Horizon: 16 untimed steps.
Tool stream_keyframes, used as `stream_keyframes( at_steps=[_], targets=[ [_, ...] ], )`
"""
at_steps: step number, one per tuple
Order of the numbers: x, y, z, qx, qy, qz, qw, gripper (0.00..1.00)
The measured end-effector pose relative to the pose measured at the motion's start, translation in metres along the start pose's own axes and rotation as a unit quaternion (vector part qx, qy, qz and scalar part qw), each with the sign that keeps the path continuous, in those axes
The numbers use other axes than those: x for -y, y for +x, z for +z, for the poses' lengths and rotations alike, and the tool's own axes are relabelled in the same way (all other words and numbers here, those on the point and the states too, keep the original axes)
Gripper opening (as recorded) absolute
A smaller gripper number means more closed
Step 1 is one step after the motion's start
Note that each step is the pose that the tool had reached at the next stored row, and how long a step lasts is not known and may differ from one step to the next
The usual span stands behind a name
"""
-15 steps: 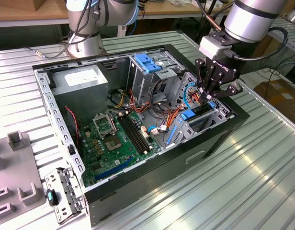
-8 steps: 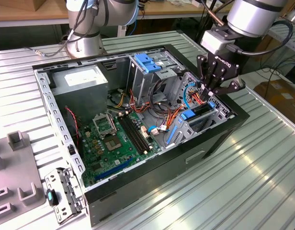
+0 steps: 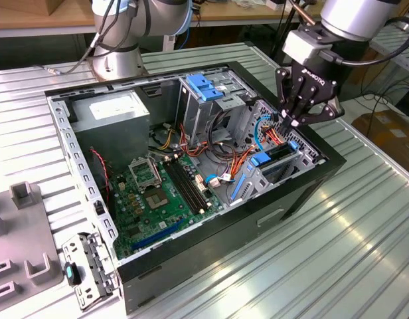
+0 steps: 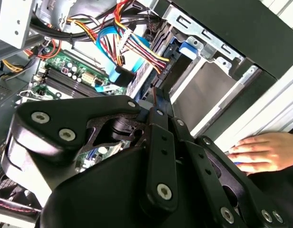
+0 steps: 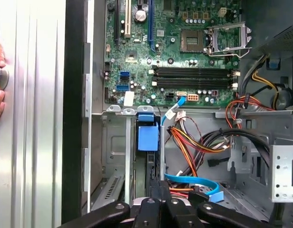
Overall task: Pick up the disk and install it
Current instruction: 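Insert the second disk wire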
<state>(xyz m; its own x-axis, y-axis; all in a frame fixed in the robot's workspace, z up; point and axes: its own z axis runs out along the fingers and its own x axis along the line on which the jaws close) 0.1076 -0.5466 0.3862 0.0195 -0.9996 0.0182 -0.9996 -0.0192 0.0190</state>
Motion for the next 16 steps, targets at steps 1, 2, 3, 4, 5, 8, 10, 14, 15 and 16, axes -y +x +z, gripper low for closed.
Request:
stream_keyframes(
  at_steps=[1, 2, 3, 4, 5, 8, 10, 14, 15, 16],
  targets=[
    [-0.0001, -0.0001, -0.0020, 0.0000, -0.0002, 0.000, 1.00000, 0.11],
    [-0.0001, -0.0010, -0.0059, 0.0000, -0.0007, 0.000, 1.00000, 0.11],
    [0.0000, -0.0020, -0.0067, 0.0002, -0.0012, 0.000, 1.00000, 0.11],
    [0.0000, -0.0035, -0.0072, 0.0001, -0.0017, 0.000, 1.00000, 0.11],
    [0.0002, -0.0103, -0.0075, -0.0010, -0.0022, 0.000, 1.00000, 0.11],
    [0.0007, -0.0314, -0.0080, -0.0081, -0.0040, 0.000, 0.99996, 0.11],
    [0.0011, -0.0377, -0.0085, -0.0157, -0.0048, 0.000, 0.99987, 0.11],
    [0.0019, -0.0449, -0.0099, -0.0302, -0.0066, 0.000, 0.99952, 0.11],
    [0.0022, -0.0459, -0.0105, -0.0325, -0.0072, 0.000, 0.99945, 0.11],
    [0.0025, -0.0474, -0.0107, -0.0354, -0.0079, 0.001, 0.99934, 0.11]
  ],
)
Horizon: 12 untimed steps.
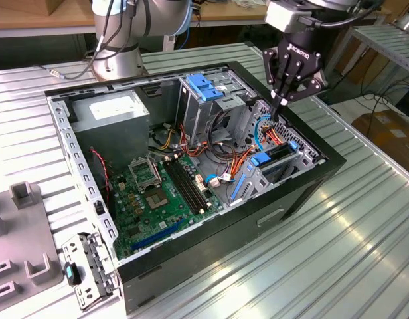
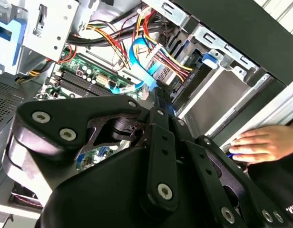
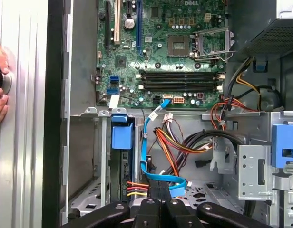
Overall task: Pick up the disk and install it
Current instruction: 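Insert the second disk wire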
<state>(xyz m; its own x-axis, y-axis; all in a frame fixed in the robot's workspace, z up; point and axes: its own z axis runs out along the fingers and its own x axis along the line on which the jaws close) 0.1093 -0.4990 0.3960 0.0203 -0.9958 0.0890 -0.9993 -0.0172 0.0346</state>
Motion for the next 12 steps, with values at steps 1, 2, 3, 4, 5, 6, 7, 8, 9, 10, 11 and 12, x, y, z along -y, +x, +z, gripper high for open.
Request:
stream_keyframes(
  at_steps=[1, 2, 3, 4, 5, 6, 7, 8, 9, 10, 11, 12],
  targets=[
    [0.0004, -0.0013, -0.0001, -0.0023, -0.0004, 0.000, 1.00000, 0.11],
    [0.0013, -0.0046, -0.0004, -0.0071, -0.0008, 0.000, 0.99997, 0.11],
    [0.0016, -0.0068, -0.0003, -0.0090, -0.0008, 0.000, 0.99996, 0.11],
    [0.0017, -0.0081, -0.0003, -0.0099, -0.0008, 0.000, 0.99995, 0.11],
    [0.0019, -0.0092, 0.0001, -0.0124, -0.0009, 0.000, 0.99992, 0.11],
    [0.0020, -0.0095, 0.0008, -0.0182, -0.0010, 0.000, 0.99983, 0.11],
    [0.0021, -0.0101, 0.0023, -0.0295, -0.0012, 0.001, 0.99956, 0.11],
    [0.0022, -0.0104, 0.0026, -0.0343, -0.0013, 0.001, 0.99941, 0.17],
    [0.0022, -0.0108, 0.0029, -0.0387, -0.0014, 0.001, 0.99925, 0.17],
    [0.0023, -0.0114, 0.0035, -0.0466, -0.0016, 0.001, 0.99891, 0.24],
    [0.0023, -0.0119, 0.0038, -0.0498, -0.0017, 0.002, 0.99876, 0.24],
    [0.0025, -0.0126, 0.0041, -0.0522, -0.0017, 0.002, 0.99863, 0.24]
  ],
)
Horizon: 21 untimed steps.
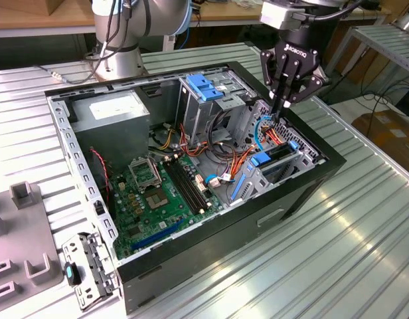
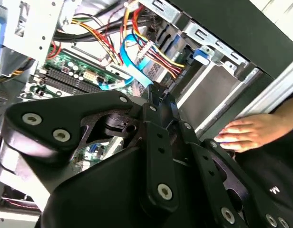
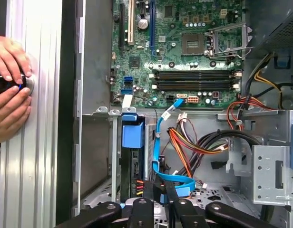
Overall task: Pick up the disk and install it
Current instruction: 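Insert the second disk wire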
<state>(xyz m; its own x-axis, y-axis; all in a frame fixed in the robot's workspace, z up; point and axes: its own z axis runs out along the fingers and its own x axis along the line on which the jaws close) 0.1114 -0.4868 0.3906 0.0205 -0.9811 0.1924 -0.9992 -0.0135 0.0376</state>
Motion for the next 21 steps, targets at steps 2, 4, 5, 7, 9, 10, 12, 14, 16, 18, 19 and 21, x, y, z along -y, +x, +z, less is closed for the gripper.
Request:
stream_keyframes(
  at_steps=[2, 4, 5, 7, 9, 10, 12, 14, 16, 18, 19, 21],
  targets=[
    [0.0015, -0.0107, -0.0013, -0.0031, -0.0002, 0.000, 1.00000, 0.24],
    [0.0021, -0.0152, 0.0080, -0.0332, -0.0009, 0.001, 0.99945, 0.24],
    [0.0023, -0.0160, 0.0097, -0.0345, -0.0009, 0.001, 0.99940, 0.24],
    [0.0027, -0.0167, 0.0111, -0.0361, -0.0010, 0.001, 0.99935, 0.24],
    [0.0028, -0.0170, 0.0122, -0.0368, -0.0010, 0.001, 0.99932, 0.16],
    [0.0028, -0.0172, 0.0129, -0.0371, -0.0010, 0.001, 0.99931, 0.11],
    [0.0029, -0.0174, 0.0140, -0.0378, -0.0010, 0.001, 0.99928, 0.11],
    [0.0030, -0.0176, 0.0153, -0.0399, -0.0010, 0.001, 0.99920, 0.11],
    [0.0030, -0.0178, 0.0162, -0.0420, -0.0011, 0.001, 0.99912, 0.11],
    [0.0030, -0.0180, 0.0172, -0.0440, -0.0011, 0.001, 0.99903, 0.17],
    [0.0030, -0.0181, 0.0178, -0.0450, -0.0011, 0.001, 0.99899, 0.24],
    [0.0031, -0.0184, 0.0190, -0.0473, -0.0012, 0.001, 0.99888, 0.24]
  ],
)
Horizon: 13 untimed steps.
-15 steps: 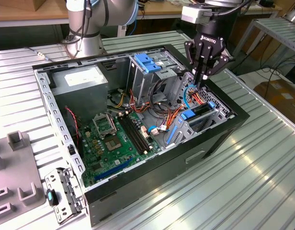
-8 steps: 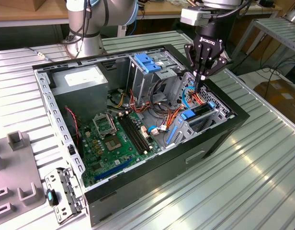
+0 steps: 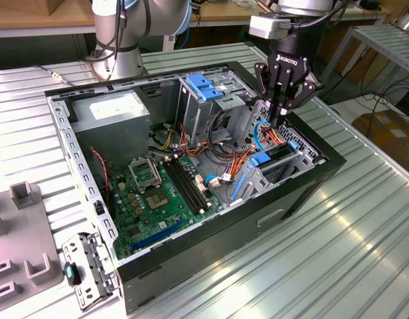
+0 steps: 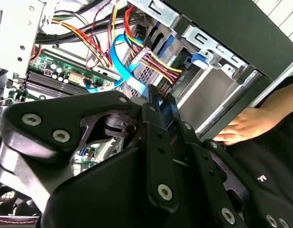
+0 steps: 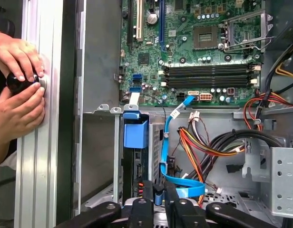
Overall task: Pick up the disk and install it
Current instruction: 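Insert the second disk wire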
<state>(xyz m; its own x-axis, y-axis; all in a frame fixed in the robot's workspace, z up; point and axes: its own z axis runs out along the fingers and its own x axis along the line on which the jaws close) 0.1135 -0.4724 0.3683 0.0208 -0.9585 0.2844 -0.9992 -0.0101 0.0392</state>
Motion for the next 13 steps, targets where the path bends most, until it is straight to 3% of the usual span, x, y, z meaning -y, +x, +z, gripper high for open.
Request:
stream_keyframes(
  at_steps=[3, 4, 9, 11, 13],
  targets=[
    [0.0001, -0.0005, 0.0018, -0.0024, 0.0000, 0.000, 1.00000, 0.23],
    [0.0001, -0.0007, 0.0021, -0.0026, 0.0000, 0.000, 1.00000, 0.16],
    [0.0001, -0.0004, 0.0035, -0.0024, 0.0000, 0.000, 1.00000, 0.16],
    [0.0001, 0.0023, 0.0051, 0.0002, 0.0004, 0.000, 1.00000, 0.16],
    [0.0001, 0.0064, 0.0069, 0.0069, 0.0014, 0.000, 0.99998, 0.16]
  ],
)
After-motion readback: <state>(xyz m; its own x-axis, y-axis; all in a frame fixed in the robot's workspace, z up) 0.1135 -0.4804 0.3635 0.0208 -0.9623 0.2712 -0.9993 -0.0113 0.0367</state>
